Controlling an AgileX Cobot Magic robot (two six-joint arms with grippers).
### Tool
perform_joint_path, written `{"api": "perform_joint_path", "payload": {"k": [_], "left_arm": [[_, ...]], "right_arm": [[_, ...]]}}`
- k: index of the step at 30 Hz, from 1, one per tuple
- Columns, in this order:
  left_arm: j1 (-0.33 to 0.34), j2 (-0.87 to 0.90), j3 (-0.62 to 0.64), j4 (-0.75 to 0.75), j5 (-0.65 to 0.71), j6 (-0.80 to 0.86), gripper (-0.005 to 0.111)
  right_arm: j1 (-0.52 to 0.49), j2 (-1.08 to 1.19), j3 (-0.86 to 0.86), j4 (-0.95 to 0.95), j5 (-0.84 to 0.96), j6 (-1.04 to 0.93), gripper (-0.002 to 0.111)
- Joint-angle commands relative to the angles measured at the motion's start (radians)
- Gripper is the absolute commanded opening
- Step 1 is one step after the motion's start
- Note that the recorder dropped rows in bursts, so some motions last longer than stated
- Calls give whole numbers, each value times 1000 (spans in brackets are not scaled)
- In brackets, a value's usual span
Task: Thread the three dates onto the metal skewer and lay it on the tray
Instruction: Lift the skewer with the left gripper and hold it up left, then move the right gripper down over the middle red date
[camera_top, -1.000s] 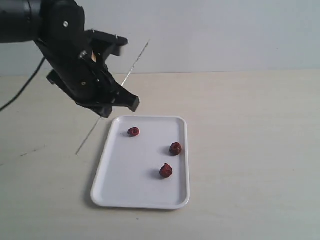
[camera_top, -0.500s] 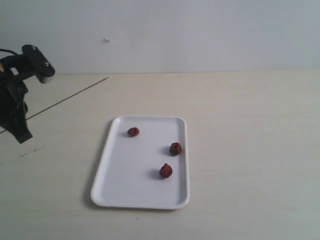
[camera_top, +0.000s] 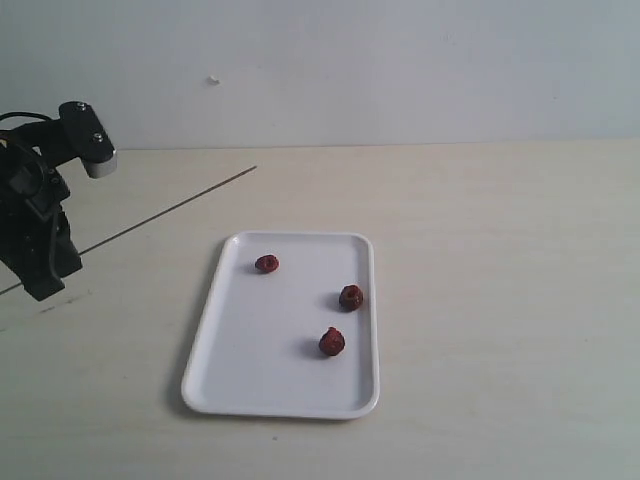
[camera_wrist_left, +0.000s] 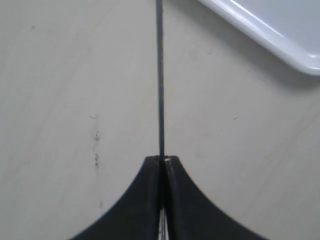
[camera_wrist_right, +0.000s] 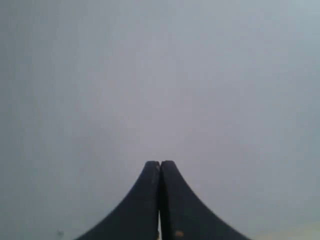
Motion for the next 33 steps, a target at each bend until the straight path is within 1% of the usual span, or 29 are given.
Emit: {"api": "perform_joint_path", "payload": {"k": [1, 4, 7, 11, 14, 16, 17, 20, 23, 25, 27, 29, 30, 33], "left_arm": [[3, -7, 0, -15, -26, 4, 0], [3, -5, 0, -15, -24, 23, 0], [3, -3, 0, -9, -24, 44, 0], [3, -3, 0, -11, -32, 72, 0], [3, -3, 0, -15, -34, 72, 0], [3, -3, 0, -15, -36, 72, 0], [3, -3, 0, -15, -36, 72, 0], [3, -3, 0, -15, -46, 72, 0], [3, -3, 0, -15, -49, 72, 0], [3, -3, 0, -15, -49, 72, 0], [3, -3, 0, -12, -50, 91, 0], [3, -3, 1, 6, -35, 99, 0], [5, -3, 1, 25, -5, 99, 0], [5, -3, 4, 85, 79, 99, 0]], "right_arm": [[0, -6, -26, -94, -150, 82, 0], [0, 34, -140, -100, -82, 86, 0], [0, 158, -284, -101, 31, 110, 0], [0, 390, -507, -116, 162, 112, 0], [0, 597, -662, -171, 283, 98, 0], [2, 742, -771, -176, 421, 65, 0], [7, 813, -814, -174, 479, 18, 0], [55, 1016, -963, -143, 674, -135, 0], [111, 1176, -1089, -45, 846, -320, 0], [168, 1296, -1177, 30, 1010, -512, 0], [228, 1413, -1260, 69, 1182, -638, 0], [278, 1510, -1317, 94, 1305, -663, 0], [312, 1561, -1350, 94, 1357, -663, 0], [379, 1690, -1401, 82, 1426, -676, 0]]}}
